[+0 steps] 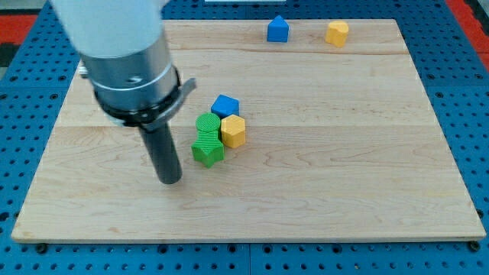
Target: Move arm at top right corner of the board
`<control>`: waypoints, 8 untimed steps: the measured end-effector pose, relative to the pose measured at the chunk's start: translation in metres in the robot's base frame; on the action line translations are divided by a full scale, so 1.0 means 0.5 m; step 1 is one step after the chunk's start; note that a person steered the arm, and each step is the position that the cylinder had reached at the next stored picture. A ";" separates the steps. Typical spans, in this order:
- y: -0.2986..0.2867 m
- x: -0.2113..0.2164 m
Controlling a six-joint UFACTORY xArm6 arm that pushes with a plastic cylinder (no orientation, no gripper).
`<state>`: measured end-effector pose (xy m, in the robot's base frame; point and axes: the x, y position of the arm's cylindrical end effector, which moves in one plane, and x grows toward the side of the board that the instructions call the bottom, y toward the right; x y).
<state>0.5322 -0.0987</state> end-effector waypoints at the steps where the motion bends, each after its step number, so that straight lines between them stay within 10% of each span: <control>1: 0.028 -0.026; 5: 0.239 -0.016; 8: 0.700 -0.341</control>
<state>0.3617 0.2514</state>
